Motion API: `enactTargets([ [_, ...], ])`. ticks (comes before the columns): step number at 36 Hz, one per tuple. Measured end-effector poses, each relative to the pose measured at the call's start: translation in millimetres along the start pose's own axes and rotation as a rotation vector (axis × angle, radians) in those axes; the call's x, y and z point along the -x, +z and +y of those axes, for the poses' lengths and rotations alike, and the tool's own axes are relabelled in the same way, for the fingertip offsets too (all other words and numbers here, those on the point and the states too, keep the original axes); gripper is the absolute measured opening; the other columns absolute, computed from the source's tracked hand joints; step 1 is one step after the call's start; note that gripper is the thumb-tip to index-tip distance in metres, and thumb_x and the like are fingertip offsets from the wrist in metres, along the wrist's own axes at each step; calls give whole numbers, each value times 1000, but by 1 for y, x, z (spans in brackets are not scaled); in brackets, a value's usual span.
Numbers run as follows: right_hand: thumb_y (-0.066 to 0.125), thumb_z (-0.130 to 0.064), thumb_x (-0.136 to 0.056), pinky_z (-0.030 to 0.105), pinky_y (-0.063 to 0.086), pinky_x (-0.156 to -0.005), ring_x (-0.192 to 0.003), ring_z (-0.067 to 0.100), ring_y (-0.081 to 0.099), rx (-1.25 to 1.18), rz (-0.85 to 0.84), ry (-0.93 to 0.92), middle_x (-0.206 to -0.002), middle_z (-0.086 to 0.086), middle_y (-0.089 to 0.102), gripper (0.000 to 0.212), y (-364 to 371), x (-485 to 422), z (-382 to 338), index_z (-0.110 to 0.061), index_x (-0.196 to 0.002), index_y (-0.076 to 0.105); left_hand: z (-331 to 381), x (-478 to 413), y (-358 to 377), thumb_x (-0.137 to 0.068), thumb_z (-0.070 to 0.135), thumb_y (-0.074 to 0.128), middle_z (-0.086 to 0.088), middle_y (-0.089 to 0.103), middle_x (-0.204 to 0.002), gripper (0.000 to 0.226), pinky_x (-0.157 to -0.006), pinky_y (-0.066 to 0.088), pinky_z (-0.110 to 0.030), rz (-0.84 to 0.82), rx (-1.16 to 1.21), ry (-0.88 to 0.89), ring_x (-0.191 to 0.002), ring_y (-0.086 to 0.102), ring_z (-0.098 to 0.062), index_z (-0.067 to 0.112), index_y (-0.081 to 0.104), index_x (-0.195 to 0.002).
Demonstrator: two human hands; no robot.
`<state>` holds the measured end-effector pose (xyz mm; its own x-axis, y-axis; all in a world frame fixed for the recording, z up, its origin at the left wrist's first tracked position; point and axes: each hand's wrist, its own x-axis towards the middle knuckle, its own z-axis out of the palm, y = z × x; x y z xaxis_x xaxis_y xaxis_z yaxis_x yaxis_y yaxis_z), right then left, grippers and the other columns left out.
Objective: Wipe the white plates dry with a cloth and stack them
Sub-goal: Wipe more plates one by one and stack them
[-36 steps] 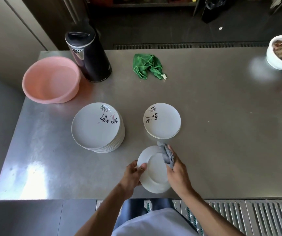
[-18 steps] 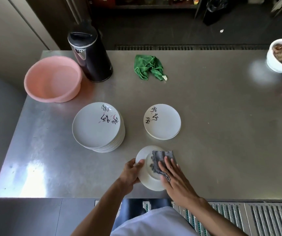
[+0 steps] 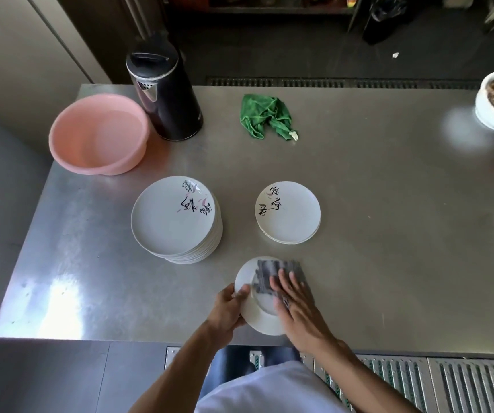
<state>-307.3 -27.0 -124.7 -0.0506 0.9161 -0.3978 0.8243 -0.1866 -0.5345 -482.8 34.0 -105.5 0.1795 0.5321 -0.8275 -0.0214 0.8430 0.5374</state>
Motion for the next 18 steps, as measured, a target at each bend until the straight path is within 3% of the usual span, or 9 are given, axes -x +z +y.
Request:
enactTargets([
  [3, 20, -28, -111, 26, -18, -116, -153, 15, -13, -162, 30, 79, -157, -13, -16, 48, -1, -27, -22, -28, -158, 11, 1, 1, 5, -105, 19, 55, -19, 71, -119, 24, -85, 62, -50, -14, -38, 44, -106, 70, -32, 8, 60, -127],
  [5, 22, -33, -110, 26, -15, -119, -153, 13, -11, -209, 0, -63, -162, -14, -5, 47, -3, -32, -35, -29, -157, 19, 4, 1, 7, -105, 12, 54, -24, 70, -119, 23, -87, 60, -54, -10, -96, 77, -101, 70, -31, 4, 60, -126],
  [8, 18, -40, -107, 31, -8, -123, -154, 15, -8, -77, -6, -276, -165, -9, 7, 50, -3, -29, -32, -29, -156, 22, 5, -1, 5, -104, 3, 51, -22, 73, -113, 21, -84, 61, -52, -19, -183, 115, -96, 71, -27, 3, 66, -120],
  [10, 20, -37, -107, 39, -3, -124, -154, 25, -2, 6, 63, -187, -164, -4, 1, 50, -4, -33, -24, -25, -156, 17, 7, 1, 3, -105, 9, 55, -21, 73, -111, 20, -81, 62, -48, -29, -155, 107, -94, 71, -26, 3, 64, -120],
  [13, 9, -43, -106, 41, -6, -123, -154, 24, -7, 64, 65, 57, -162, -11, -13, 52, -3, -41, -27, -32, -157, 7, 8, 1, 4, -104, 18, 58, -22, 73, -113, 24, -82, 62, -50, -41, -131, 96, -94, 71, -27, 3, 62, -123],
  [15, 4, -51, -102, 42, -7, -123, -154, 25, -5, 67, 46, -55, -165, -8, -4, 57, 1, -37, -34, -35, -157, 12, 7, 1, 5, -105, 15, 57, -17, 74, -108, 23, -80, 62, -48, -54, -151, 106, -91, 72, -24, 4, 62, -124],
  [17, 11, -49, -105, 43, -1, -123, -154, 24, 1, 75, 57, -195, -166, -8, 7, 54, 2, -32, -30, -36, -156, 19, 5, 1, 4, -105, 12, 56, -14, 74, -106, 23, -77, 62, -45, -50, -177, 116, -89, 71, -22, 3, 62, -125],
  [18, 12, -48, -106, 42, 2, -123, -154, 23, 2, 96, 62, -174, -166, -8, 6, 52, 0, -34, -25, -37, -156, 18, 5, 1, 3, -105, 13, 56, -15, 73, -107, 23, -78, 62, -46, -46, -173, 116, -90, 70, -23, 3, 62, -125],
])
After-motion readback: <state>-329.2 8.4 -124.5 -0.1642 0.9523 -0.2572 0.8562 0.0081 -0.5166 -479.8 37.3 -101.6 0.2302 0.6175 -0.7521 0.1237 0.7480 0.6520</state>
